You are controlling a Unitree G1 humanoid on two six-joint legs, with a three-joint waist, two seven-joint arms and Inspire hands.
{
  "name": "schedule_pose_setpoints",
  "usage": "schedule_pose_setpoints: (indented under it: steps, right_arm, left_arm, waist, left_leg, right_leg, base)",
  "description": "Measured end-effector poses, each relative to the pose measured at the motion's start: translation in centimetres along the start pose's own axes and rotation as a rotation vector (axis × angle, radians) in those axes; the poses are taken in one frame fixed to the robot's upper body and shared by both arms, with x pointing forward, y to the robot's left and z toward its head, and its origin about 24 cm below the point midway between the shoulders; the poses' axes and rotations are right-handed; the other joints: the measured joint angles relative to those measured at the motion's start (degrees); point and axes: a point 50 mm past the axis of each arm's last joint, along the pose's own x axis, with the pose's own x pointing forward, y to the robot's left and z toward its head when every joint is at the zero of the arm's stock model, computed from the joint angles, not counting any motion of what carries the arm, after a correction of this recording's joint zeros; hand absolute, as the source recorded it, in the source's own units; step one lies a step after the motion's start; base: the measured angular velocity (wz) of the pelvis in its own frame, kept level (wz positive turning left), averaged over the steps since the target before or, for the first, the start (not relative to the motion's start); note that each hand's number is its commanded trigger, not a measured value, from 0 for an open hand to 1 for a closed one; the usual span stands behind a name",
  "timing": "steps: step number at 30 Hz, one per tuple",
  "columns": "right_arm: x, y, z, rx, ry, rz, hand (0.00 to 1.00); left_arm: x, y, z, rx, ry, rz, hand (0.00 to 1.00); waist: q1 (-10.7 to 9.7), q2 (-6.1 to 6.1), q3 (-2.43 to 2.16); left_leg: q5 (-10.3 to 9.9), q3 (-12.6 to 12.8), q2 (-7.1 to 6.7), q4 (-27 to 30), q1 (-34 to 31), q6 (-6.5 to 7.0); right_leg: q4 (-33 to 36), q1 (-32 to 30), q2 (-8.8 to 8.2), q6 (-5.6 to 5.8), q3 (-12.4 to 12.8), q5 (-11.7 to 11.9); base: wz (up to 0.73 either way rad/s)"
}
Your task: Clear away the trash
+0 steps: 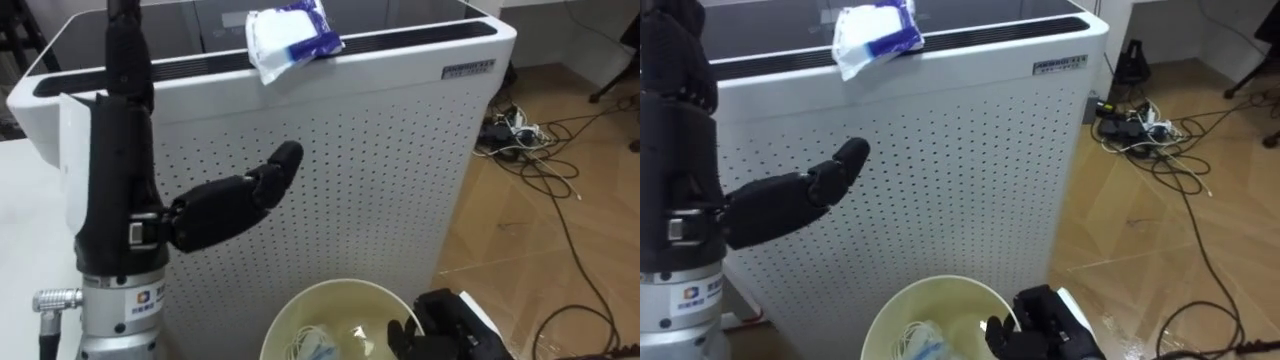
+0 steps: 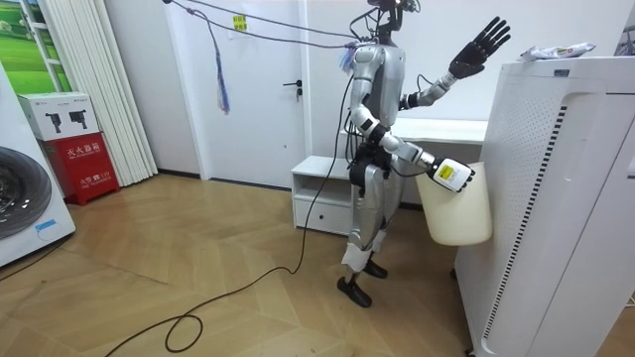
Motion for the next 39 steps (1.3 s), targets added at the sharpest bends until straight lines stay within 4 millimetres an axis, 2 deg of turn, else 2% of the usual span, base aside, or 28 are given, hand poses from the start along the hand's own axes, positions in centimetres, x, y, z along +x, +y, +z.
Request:
schedule_pose_setpoints:
  steps: [17, 21, 24, 28, 35, 39]
  right_arm:
    - [0.1, 0.3, 0.5, -0.011, -0.021, 0.04, 1.0]
    - [0.1, 0.3, 0.5, -0.011, -0.021, 0.04, 1.0]
    - [0.1, 0.3, 0.7, -0.038, -0.027, 0.045, 1.0]
    - [0.1, 0.3, 0.7, -0.053, -0.025, 0.046, 1.0]
    - [0.1, 0.2, 0.6, -0.057, -0.019, 0.045, 1.0]
    - [0.1, 0.2, 0.6, -0.059, -0.018, 0.044, 1.0]
  left_arm:
    - [0.1, 0.1, 0.0, 0.078, -0.024, -0.025, 0.0]
    - [0.0, 0.0, -0.2, 0.134, -0.017, -0.049, 0.0]
    - [0.2, 0.2, -0.4, 0.152, -0.01, -0.045, 0.0]
    - [1.2, 0.1, -0.3, 0.167, -0.042, -0.062, 0.0]
    - [2.2, 0.3, -0.5, 0.214, -0.056, -0.117, 0.0]
    - [2.6, 0.3, -0.9, 0.254, -0.041, -0.153, 0.0]
  waist:
    - [-0.44, 0.07, -0.04]
    - [-0.78, 0.68, 0.0]
    - [-1.2, 1.64, 0.07]
    - [-1.29, 2.55, 0.27]
    - [-1.42, 2.86, 0.25]
    - [-1.42, 3.14, 0.42]
  left_leg:
    - [0.05, 0.26, -0.02, -0.17, 0.61, -0.07]
    - [0.04, 0.23, -0.02, -0.29, 0.58, -0.07]
    - [0.04, 0.23, -0.02, -0.38, 0.58, -0.07]
    - [0.05, 0.26, -0.02, -0.52, 0.59, -0.08]
    - [0.08, 0.59, -0.05, -1.11, 1.01, -0.1]
    - [0.08, 0.8, -0.01, -1.36, 1.45, -0.1]
  right_leg:
    - [-0.17, 0.47, 0.03, 0.03, 0.01, -0.01]
    - [-0.2, 0.44, 0.04, 0.02, 0.01, -0.01]
    - [-0.2, 0.35, 0.06, 0.02, 0.09, -0.01]
    - [-0.19, 0.21, 0.1, 0.03, 0.09, -0.02]
    - [-1.0, 0.66, 0.11, 0.02, 0.21, -0.01]
    - [-1.26, 1.04, 0.11, 0.03, 0.74, -0.02]
  base:
    - [0.0]
    - [0.0]
    - [0.0]
    - [0.0]
    - [-0.01]
    - [-0.03]
